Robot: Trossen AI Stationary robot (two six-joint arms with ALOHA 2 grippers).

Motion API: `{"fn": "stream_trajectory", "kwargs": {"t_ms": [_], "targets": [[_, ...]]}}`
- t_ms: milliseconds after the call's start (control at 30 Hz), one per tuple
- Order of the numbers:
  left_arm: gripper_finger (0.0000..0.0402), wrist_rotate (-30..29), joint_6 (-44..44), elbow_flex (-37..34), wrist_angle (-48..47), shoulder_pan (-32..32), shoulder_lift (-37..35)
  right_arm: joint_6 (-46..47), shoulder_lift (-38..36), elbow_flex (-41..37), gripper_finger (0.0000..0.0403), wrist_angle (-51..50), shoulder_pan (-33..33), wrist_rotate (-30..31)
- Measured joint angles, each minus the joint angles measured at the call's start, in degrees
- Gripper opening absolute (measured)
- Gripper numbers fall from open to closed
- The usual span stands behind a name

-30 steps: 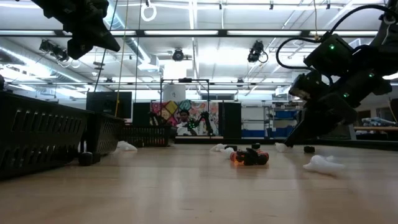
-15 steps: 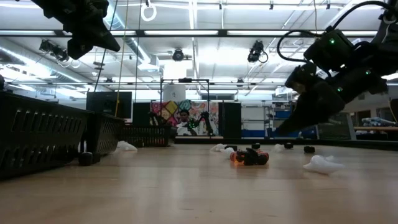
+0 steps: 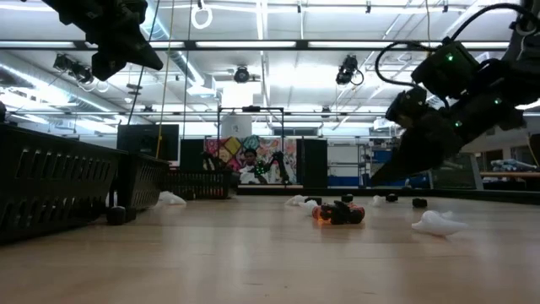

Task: Sort Halloween decoration
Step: Put the white toy into the middle black bin

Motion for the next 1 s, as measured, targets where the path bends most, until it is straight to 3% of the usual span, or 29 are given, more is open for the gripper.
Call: {"fn": "stream_trajectory", "kwargs": {"t_ms": [800, 1000], "targets": [[0.0009, -0.41, -2.59, -0.02, -0.27, 0.00, 0.00, 0.97, 30.49, 0.49, 0.0219, 36.85, 1.83, -1.86], [0.0009, -0.41, -3.50, -0.02, -0.27, 0.00, 0.00, 0.91, 35.16, 0.42, 0.0192, 42.66, 2.25, -0.22]]}}
